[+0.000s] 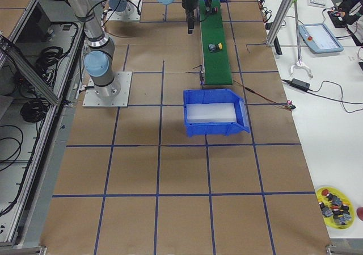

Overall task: Transport two buttons from left to right
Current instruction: 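Release the red button on the belt and raise the left gripper, then lower the right gripper onto the yellow button at the belt's far end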

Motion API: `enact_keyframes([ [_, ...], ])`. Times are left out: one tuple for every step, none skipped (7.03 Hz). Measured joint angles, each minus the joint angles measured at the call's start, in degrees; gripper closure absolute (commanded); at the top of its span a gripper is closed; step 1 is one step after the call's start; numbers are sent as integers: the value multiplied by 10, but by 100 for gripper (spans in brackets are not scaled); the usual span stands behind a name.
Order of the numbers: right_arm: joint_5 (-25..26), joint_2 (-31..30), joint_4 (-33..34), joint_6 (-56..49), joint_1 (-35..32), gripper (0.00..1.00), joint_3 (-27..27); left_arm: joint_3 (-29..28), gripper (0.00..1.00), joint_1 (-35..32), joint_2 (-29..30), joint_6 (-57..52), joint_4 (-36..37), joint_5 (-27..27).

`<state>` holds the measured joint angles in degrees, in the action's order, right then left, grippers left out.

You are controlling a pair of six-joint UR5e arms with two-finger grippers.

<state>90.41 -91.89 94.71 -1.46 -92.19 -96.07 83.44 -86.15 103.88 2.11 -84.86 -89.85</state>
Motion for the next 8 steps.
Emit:
enact_keyframes([
  [0, 16, 23, 0, 2, 0, 0, -13, 0, -7, -15, -13, -31, -1],
  [0, 34, 59, 0, 3, 0, 1, -13, 0, -12, -32, -31, -44, -2],
  [-1, 62, 111, 1, 3, 0, 2, -4, 0, -14, -51, -52, -53, -4],
  [-1, 99, 169, 1, 4, 0, 5, 15, 0, -13, -73, -64, -56, -5],
  [-1, 140, 217, 1, 4, 0, 12, 39, 0, -11, -94, -69, -54, -5],
  [-1, 172, 247, 1, 4, 1, 22, 57, 0, -10, -110, -70, -50, -4],
  [-1, 196, 262, 2, 3, 0, 30, 65, 0, -9, -118, -69, -45, -4],
  [-2, 212, 273, 13, 3, 0, 34, 68, 0, -9, -122, -68, -43, -4],
])
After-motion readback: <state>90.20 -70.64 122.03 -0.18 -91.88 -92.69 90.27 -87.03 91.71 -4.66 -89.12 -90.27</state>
